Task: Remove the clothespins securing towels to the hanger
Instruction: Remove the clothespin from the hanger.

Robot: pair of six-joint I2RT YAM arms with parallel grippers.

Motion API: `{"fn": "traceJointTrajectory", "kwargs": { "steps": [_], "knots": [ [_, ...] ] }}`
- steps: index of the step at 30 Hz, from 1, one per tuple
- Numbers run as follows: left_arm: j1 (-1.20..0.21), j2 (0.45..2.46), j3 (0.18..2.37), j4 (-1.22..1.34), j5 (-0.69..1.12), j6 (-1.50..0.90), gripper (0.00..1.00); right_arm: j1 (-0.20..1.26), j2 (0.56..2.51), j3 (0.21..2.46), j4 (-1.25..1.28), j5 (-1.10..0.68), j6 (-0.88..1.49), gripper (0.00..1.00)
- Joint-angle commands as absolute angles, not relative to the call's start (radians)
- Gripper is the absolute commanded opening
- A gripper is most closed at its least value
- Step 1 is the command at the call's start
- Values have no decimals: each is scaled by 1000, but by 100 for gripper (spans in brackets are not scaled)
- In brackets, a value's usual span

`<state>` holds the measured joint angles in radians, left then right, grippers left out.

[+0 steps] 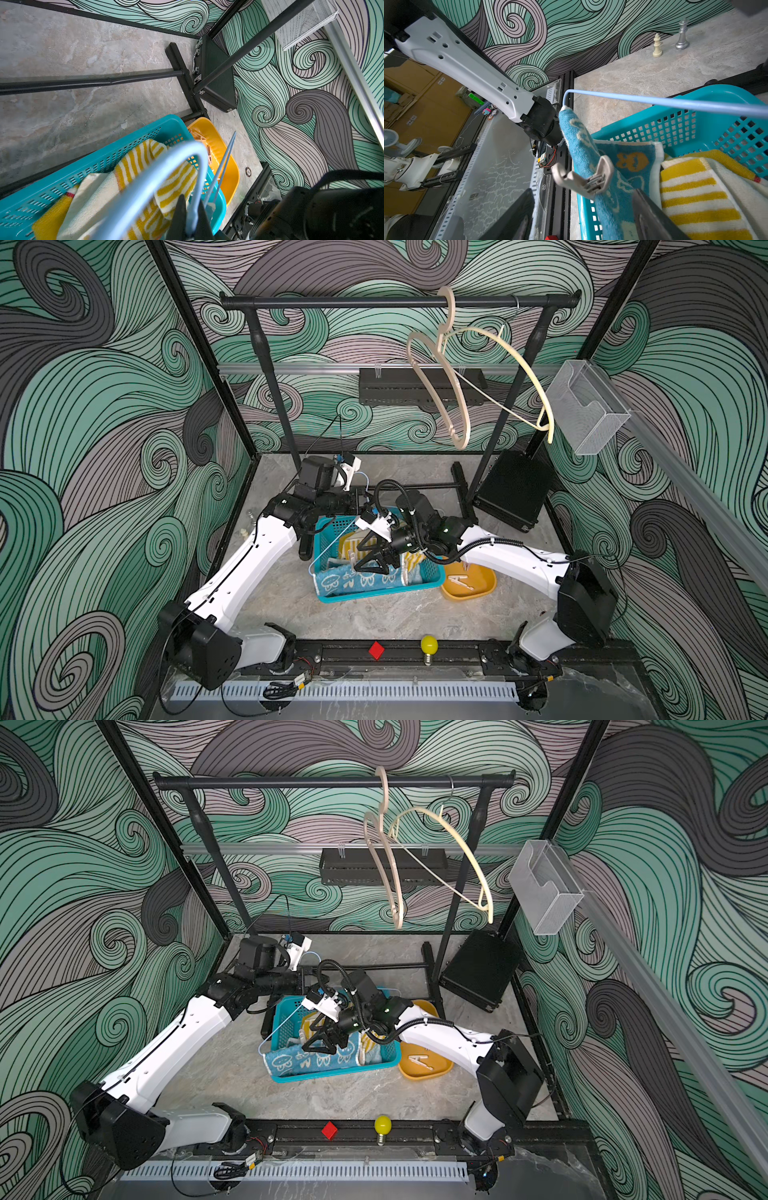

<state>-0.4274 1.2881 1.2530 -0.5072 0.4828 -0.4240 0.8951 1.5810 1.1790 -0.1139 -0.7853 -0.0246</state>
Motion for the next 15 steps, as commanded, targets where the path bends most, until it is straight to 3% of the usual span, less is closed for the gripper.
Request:
{"fn": "traceJointTrajectory", "kwargs": {
  "steps": [1,15],
  "knots": [
    [-451,1311,1293,-527,521,-454,0,929,1535,1177,-5,-746,-49,74],
    [-451,1327,1324,-580,531,-474,0,962,1521,1144,68,-689,-64,74]
  ]
}}
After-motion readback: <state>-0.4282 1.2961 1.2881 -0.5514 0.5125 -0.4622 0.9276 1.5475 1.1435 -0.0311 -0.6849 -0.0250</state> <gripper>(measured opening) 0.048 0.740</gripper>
